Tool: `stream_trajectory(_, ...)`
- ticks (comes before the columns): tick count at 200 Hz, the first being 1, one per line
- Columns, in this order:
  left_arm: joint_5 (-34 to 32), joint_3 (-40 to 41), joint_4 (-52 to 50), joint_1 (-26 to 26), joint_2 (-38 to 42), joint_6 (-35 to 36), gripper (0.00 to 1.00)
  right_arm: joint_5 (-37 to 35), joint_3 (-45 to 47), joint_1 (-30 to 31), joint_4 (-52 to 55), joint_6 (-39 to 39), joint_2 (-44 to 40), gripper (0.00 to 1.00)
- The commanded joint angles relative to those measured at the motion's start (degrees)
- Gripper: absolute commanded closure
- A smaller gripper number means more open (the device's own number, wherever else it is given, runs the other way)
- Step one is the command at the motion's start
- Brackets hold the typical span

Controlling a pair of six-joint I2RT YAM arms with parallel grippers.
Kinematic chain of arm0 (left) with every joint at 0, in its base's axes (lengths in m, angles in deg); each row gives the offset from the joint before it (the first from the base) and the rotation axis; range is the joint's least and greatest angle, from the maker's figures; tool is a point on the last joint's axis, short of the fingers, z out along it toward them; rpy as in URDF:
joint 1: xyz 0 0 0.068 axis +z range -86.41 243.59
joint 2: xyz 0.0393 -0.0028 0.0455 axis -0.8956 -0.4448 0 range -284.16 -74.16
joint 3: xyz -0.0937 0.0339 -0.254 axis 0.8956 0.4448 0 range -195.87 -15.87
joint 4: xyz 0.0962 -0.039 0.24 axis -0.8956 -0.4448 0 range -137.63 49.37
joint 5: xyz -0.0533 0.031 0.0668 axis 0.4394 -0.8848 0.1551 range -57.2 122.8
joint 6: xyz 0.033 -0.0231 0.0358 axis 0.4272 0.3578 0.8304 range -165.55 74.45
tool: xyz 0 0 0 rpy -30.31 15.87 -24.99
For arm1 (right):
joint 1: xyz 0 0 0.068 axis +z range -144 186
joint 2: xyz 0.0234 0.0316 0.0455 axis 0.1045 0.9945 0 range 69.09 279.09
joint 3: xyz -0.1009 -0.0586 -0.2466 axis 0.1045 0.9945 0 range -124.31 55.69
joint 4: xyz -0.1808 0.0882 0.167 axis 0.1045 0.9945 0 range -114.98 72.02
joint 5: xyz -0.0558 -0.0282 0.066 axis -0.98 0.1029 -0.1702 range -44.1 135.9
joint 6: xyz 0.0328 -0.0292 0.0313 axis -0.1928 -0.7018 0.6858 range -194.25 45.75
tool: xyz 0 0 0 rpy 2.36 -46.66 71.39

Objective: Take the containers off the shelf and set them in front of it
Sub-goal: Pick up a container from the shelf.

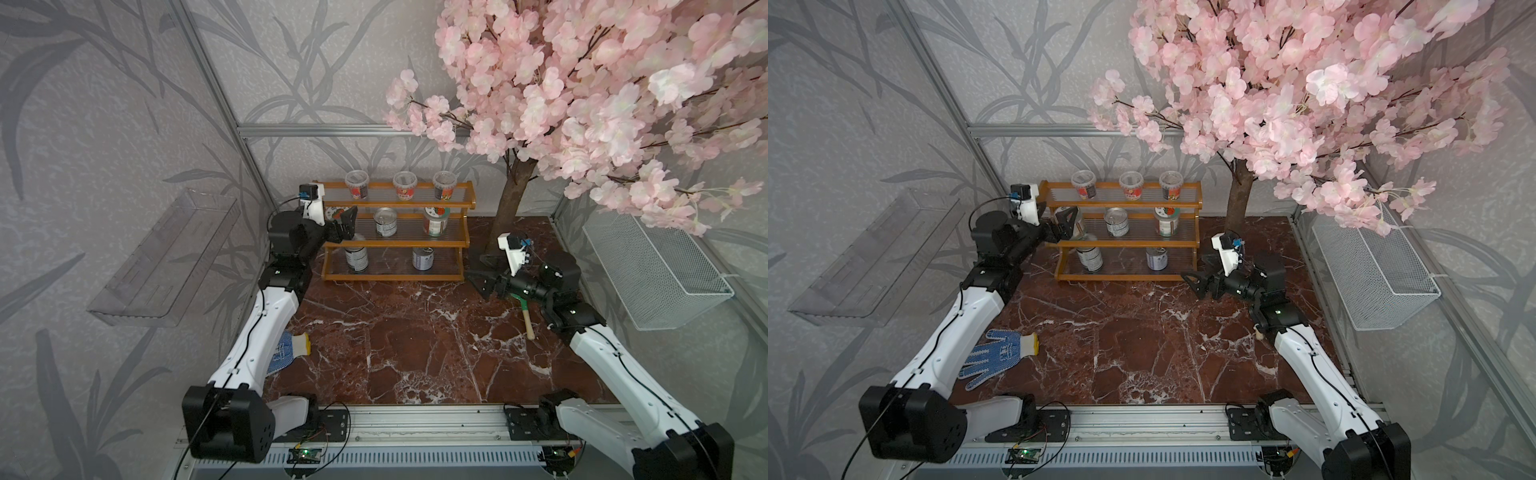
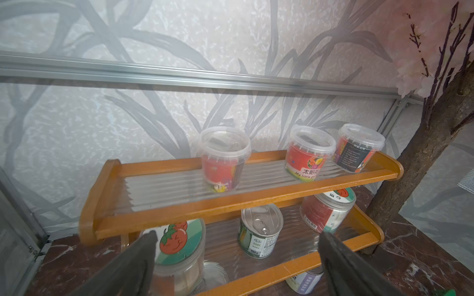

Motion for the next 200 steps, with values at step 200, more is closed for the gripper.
stream_trajectory(200, -11.4, -48.9, -33.4, -5.2, -34.8, 8.4, 0.05, 0.4, -16.9, 3.1, 6.0, -4.2, 9.6, 0.01)
